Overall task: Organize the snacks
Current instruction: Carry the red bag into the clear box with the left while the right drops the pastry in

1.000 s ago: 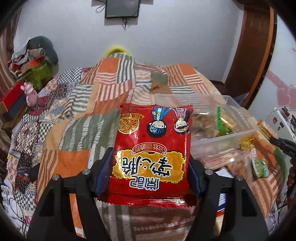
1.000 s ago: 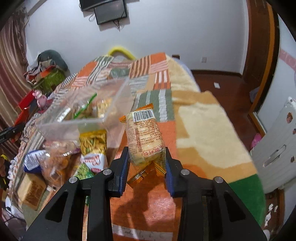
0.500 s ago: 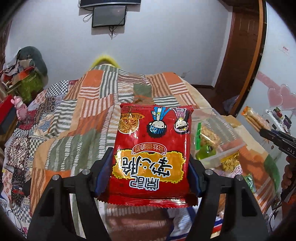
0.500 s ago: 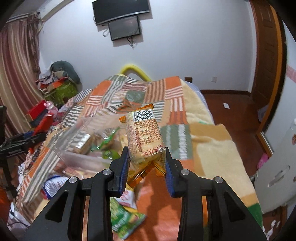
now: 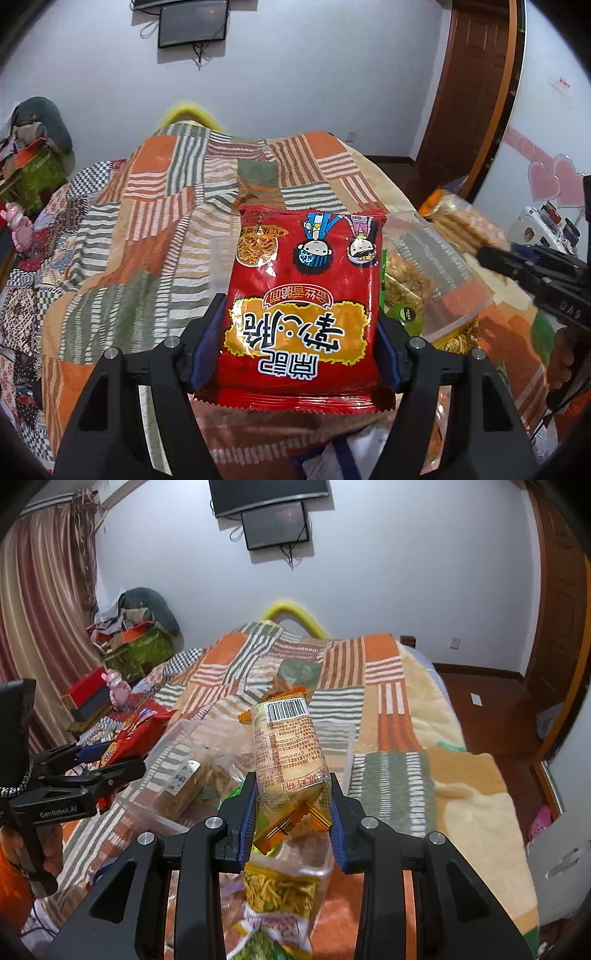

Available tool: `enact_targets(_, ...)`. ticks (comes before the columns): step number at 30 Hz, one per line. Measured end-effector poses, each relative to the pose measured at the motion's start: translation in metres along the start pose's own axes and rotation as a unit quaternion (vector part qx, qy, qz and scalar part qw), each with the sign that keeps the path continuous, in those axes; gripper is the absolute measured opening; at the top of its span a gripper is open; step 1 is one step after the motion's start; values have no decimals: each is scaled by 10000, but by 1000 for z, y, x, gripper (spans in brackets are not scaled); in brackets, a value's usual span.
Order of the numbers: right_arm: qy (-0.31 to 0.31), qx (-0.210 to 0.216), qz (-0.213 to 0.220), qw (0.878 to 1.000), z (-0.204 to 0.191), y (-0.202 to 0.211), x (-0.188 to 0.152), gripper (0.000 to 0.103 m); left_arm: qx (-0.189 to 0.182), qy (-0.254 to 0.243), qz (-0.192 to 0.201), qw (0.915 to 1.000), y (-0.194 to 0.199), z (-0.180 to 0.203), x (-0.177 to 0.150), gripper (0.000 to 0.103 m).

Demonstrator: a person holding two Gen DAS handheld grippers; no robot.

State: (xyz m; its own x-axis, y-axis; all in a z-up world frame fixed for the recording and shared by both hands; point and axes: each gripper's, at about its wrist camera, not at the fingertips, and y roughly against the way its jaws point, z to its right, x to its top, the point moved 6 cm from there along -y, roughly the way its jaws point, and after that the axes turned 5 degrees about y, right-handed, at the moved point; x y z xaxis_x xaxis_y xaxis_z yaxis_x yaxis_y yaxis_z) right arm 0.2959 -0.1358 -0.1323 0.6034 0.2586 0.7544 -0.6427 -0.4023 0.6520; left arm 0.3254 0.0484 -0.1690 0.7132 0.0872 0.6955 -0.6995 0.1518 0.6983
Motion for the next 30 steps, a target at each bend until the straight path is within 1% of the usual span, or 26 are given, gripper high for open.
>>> enact_targets(6, -35, 174, -329, 9993, -3, -21, -5, 31, 90, -57, -105, 9999, -21, 4, 3, 70)
enact_targets(9, 72, 132, -430, 9990, -7, -26, -7, 31, 75, -80, -214, 9997, -29, 7, 1, 70)
enact_targets(11, 109, 143, -499, 9986, -9, -28, -8, 31, 111, -147, -249, 9995, -31, 9, -1, 70)
enact_targets(13, 128, 167, -556, 9982, -10, -29, -10, 34, 162, -225, -269, 9993, -31, 11, -2, 71)
enact_targets(15, 109, 153, -581, 9981, -9, -30, -10, 34, 146, -289, -292, 9990, -30, 13, -5, 71)
enact_targets(17, 66, 216, -601, 9979, -9, -28, -11, 35, 138, -311, -270, 9991, -25, 13, -5, 73)
enact_targets(19, 20, 224, -590, 9980, -7, -23, -12, 39, 137, -295, -202, 9993, -18, 14, -4, 78)
enact_targets(21, 20, 214, -554, 9982, -7, -19, -11, 44, 138, -248, -112, 9995, -8, 13, -2, 82)
enact_targets(26, 67, 171, -457, 9988, -6, -1, -12, 47, 148, -171, 31, 9997, 19, 11, -4, 84)
enact_targets(30, 63, 102, -351, 9993, -3, 18, -17, 53, 315, -226, 94, 9992, 41, 8, -15, 87)
